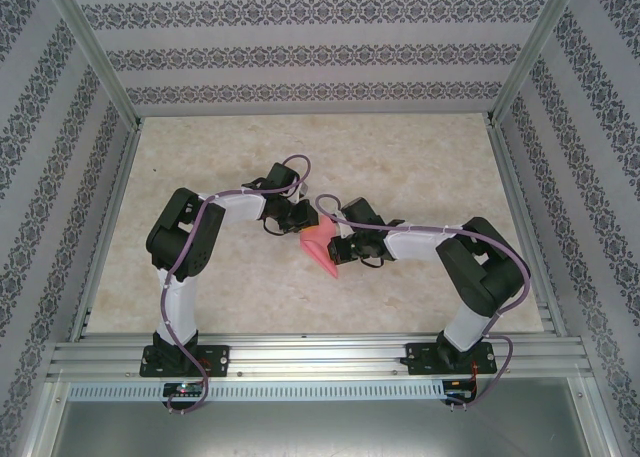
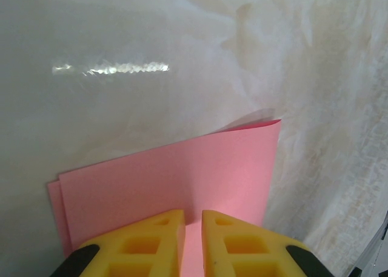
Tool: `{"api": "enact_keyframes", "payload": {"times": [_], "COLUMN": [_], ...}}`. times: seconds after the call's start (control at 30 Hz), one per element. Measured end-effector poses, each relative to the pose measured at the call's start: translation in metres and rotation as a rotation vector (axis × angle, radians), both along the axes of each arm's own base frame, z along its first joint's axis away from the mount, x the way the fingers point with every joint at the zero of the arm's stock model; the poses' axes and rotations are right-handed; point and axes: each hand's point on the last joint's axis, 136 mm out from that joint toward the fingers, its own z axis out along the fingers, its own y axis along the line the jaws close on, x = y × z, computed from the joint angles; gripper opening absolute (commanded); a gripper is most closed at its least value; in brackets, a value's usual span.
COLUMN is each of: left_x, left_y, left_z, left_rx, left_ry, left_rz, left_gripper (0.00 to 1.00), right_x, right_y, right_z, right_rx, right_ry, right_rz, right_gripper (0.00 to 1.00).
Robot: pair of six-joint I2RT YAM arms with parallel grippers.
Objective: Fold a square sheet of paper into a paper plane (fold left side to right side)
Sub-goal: Third fold the triangle at the center of the table.
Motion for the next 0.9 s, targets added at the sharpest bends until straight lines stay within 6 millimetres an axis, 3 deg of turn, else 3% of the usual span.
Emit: {"api": "enact_keyframes", "payload": {"times": [0.3, 0.7, 0.9], "left_x": [0.000, -0.008, 0.004], "left_y": [0.000, 0.004, 0.014], "left_z": [0.000, 0.008, 0.032], "left_rx": [0.000, 0.027, 0.018], "left_ry": [0.000, 0.019, -0.013], "left_rz": [0.000, -0.014, 0.004], "left_gripper": [0.19, 0.32, 0.35], "right_x": [0.000, 0.000, 0.002], "right_y": [0.000, 0.000, 0.000], "right_z": [0.000, -0.001, -0.001], "right_rx": [-0.001, -0.025, -0.028], "right_ry": [0.004, 0.006, 0.006], "right_rz": [-0.002, -0.001, -0.002], "right_gripper": [0.01, 0.01, 0.01]}}
